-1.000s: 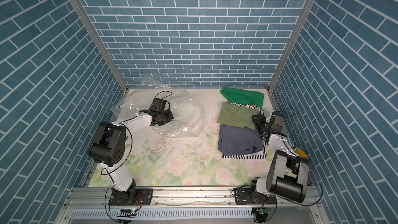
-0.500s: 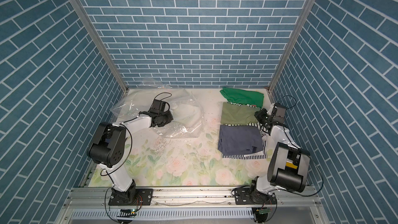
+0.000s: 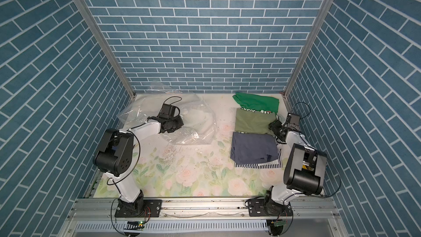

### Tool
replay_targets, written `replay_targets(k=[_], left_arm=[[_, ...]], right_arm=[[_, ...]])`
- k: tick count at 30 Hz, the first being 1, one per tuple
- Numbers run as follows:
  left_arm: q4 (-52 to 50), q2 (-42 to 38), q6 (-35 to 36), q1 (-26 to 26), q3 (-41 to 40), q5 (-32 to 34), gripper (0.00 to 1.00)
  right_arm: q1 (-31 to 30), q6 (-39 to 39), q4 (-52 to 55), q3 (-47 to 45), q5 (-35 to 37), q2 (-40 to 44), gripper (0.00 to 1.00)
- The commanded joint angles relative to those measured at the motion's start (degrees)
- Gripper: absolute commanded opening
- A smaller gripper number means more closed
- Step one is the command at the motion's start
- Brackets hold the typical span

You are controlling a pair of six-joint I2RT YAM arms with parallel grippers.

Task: Take the tank top out of the vacuum bag
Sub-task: Adjust the tank top at the center of the board.

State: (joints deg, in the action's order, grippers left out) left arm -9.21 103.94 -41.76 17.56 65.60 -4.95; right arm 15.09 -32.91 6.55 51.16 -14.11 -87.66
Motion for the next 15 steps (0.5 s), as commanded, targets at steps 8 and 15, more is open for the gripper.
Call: replay_targets(k=[8,15], left_arm=[[0.2,1.8,0.3,0.5,2.8,1.6,0.0],[0.2,1.4,-0.1,1.5,3.0,1.8,0.0]], right_arm=[[-7.9,2.3,4.0,9.4,7.8,0.5,0.74],[-10.5,-3.0,-1.2,4.7,0.9,-5.3,0.73]])
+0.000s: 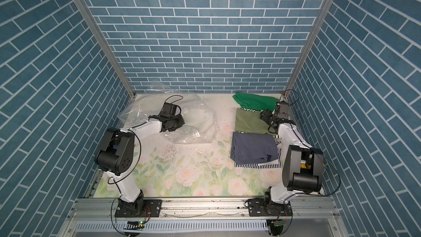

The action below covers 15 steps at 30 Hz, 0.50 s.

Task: Take the tank top out of the vacuum bag
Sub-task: Adjust the tank top at the center of the board, then place the vacuum bag at the center of the board.

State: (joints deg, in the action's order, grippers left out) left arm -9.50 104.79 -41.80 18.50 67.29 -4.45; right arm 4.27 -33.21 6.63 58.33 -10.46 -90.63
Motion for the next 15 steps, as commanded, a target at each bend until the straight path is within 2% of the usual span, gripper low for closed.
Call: replay_targets(k=[1,6,11,12,14,15], left_arm=[[0.5,0.5,-0.2,0.6,1.2,1.3,0.0],[0.8,-0.6,-0.2,0.9,0.2,1.3,0.0],[0.6,-1.9,0.2,0.9,-0.1,1.7,0.02],[0.9,-2.2,0.4,0.9,-0.4,1.5,0.08],[2.1,-3.0,0.4,0.9,-1.0,0.5,0.28],[2.6,-3.5,0.2,0.9,-1.2,0.1,0.44]], right_arm=[[0.3,-2.8,-1.3,-3.0,-2.5,-3.0,0.73],[0.8,-2.3,-0.7,-4.6,-3.3,-5.2,0.73],[1.3,-1.7,-2.0,-4.4,-2.2,-1.0,0.73],[1.3,-1.4,-2.1,-4.1,-1.9,-0.1,0.73],[1.3,-1.1,-2.2,-3.4,-1.5,1.2,0.73],[1.3,-1.0,-2.4,-3.2,-1.5,1.8,0.72]])
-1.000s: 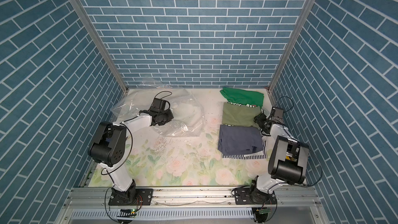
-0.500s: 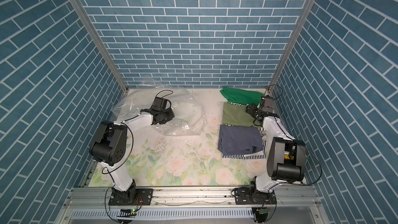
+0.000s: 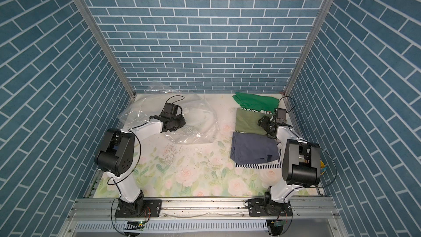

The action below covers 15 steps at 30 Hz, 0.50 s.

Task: Take the tank top out of the vacuum bag
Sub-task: Place the vacuum bag at the center of the board.

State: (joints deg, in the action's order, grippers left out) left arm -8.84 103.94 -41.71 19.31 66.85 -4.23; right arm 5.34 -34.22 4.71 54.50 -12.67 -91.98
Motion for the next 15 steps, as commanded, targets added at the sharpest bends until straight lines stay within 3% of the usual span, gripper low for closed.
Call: replay_targets(k=[1,4,8,15], left_arm=[[2.5,-3.1,0.0,0.2,-0.8,-0.6,0.58],[2.8,-4.6,0.2,0.6,-0.7,-0.4,0.82],[3.1,-8.8,2.3,2.0,-0.5,2.6,0.97],[4.5,-18.4,6.6,3.0,-2.8,5.4,1.0]], right_arm=[[0.2,0.1,-0.7,0.8,0.7,3.8,0.72],[0.0,0.1,-1.6,0.4,0.9,5.5,0.72],[0.1,0.3,-3.0,-0.6,1.6,7.8,0.72],[-1.6,2.9,-4.7,-0.7,3.6,9.9,0.77]])
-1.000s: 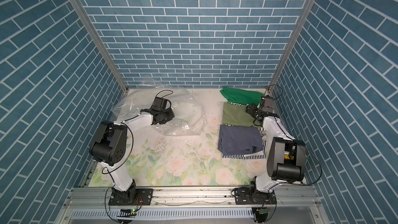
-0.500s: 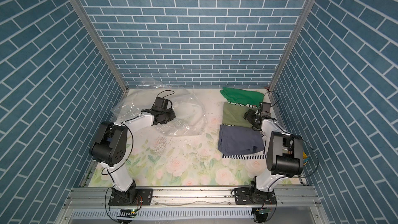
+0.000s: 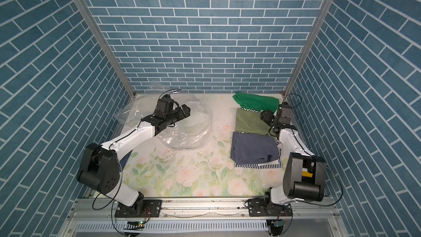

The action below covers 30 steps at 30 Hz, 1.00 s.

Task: Take the tank top out of the vacuum bag
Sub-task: Place the vacuum bag at the center of the board.

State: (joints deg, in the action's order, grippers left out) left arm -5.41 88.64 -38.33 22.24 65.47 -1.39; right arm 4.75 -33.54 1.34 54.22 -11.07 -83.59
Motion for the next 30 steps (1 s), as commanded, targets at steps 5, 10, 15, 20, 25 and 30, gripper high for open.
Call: replay_targets(k=[5,10,15,20,25,30], left_arm=[[2.9,-10.7,7.3,-0.3,-4.6,7.6,1.0],[1.0,-9.8,3.7,-4.5,-6.1,7.4,1.0],[-1.7,-0.5,1.9,-6.1,-3.8,1.5,1.0],[0.8,4.2,-0.4,-4.1,-5.2,0.1,1.0],[2.5,8.0,-1.7,0.2,-5.9,0.4,1.0],[0.5,8.6,-1.6,3.2,-4.2,3.8,1.0]], right_arm=[[-3.8,5.4,-2.8,0.0,4.3,2.7,0.82],[-5.2,6.1,-4.1,0.2,4.7,2.5,0.82],[-6.0,5.9,-5.3,0.4,6.4,2.5,0.85],[-6.0,6.5,-5.9,-1.3,10.7,4.3,0.9],[-5.7,7.7,-9.3,-5.6,14.0,7.7,0.92],[-4.7,8.4,-13.7,-9.5,14.0,9.0,0.92]])
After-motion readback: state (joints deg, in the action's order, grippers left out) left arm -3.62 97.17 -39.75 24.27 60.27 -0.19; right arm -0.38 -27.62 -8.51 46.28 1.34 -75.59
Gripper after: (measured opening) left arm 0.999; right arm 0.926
